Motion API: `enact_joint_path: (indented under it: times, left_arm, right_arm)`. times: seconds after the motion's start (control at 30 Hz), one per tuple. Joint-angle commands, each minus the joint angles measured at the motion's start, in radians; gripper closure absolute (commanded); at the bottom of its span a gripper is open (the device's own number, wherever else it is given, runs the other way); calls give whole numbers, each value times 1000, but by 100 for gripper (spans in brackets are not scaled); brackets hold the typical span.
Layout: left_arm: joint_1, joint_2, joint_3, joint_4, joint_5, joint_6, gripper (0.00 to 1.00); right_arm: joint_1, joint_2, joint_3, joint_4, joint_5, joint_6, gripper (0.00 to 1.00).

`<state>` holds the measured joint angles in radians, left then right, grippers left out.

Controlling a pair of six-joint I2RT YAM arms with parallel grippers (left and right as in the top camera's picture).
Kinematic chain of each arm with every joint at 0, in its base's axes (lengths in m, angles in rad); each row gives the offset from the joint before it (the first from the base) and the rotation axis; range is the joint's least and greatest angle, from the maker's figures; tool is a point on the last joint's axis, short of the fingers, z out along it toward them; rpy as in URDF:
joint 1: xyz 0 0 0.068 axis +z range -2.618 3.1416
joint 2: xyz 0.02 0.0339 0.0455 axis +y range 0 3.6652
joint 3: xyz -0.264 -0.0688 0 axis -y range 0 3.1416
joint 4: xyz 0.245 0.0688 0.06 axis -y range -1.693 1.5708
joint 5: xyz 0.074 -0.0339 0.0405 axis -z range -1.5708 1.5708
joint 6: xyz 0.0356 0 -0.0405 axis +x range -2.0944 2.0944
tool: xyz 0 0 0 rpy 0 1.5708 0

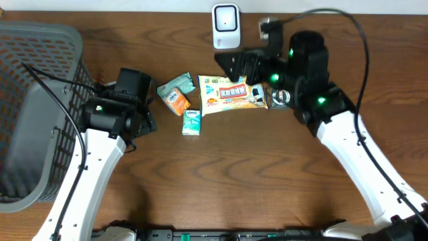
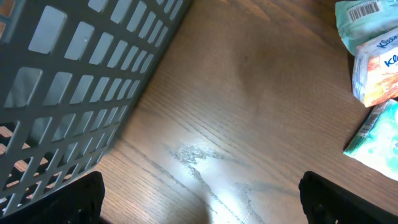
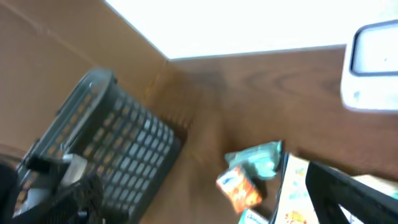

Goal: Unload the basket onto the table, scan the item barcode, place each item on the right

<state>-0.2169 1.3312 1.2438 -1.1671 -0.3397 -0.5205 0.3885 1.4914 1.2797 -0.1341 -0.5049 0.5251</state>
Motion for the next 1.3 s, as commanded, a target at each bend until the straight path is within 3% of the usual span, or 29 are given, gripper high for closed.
enact_joint_path:
  times: [0.0, 0.3, 0.47, 0.63, 1.27]
  left_arm:
    - [5, -7, 3, -3, -13, -5, 2]
    - [5, -7, 3, -3, -13, -5, 3]
    - [5, -7, 3, -3, -13, -5, 2]
    - [5, -7, 3, -3, -13, -5, 2]
    - [5, -7, 3, -3, -13, -5, 2]
  right_arm:
    - [5, 63, 187, -90, 111, -69, 1]
    - [5, 420, 644, -628, 216, -218, 1]
    - [5, 655, 732, -904, 211, -253, 1]
    - [5, 726, 732, -959, 180, -253, 1]
    - [-13, 727, 732, -954, 233, -253, 1]
